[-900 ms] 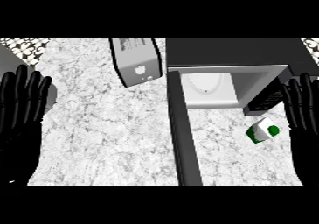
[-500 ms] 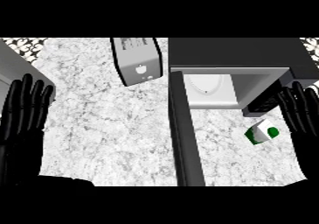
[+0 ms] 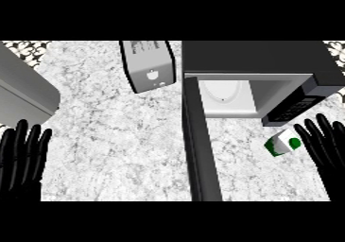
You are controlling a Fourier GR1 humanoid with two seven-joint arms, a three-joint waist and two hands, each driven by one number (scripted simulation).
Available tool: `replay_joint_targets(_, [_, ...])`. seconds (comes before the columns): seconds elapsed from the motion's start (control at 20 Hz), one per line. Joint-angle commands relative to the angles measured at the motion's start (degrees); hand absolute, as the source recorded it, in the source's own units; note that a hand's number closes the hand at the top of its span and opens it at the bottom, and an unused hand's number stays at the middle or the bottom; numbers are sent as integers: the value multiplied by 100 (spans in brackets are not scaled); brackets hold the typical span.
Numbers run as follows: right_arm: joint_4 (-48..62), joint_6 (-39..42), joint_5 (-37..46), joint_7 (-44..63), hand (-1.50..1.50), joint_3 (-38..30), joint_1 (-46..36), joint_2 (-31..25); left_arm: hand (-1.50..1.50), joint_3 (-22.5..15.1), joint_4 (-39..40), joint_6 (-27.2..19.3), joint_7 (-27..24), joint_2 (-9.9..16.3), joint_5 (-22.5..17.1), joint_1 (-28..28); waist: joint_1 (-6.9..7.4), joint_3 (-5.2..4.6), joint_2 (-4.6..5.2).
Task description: Pick up the milk, place it into the microwave and close the microwave
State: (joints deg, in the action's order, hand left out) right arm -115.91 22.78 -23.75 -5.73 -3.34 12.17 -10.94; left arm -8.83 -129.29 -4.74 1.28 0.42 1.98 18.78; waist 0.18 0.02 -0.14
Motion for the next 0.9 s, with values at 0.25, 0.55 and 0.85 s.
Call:
replay_joint_targets(0.25, [-252,-402,859,-226,-150,-235,295,243,-150,-383,-25,199,-1001,49,72,1249,10,-6,-4])
replay_joint_targets(0.55, [532,-808,1702,-1048,-150,-313,38,634,-150,-516,-188,247,-1350,55,14,1800,27,-2,5])
replay_joint_targets(0.85, [928,-890,1906,-1384,-150,-579,87,544,-150,-813,-267,178,-1627,85,151,2164,6,-2,2])
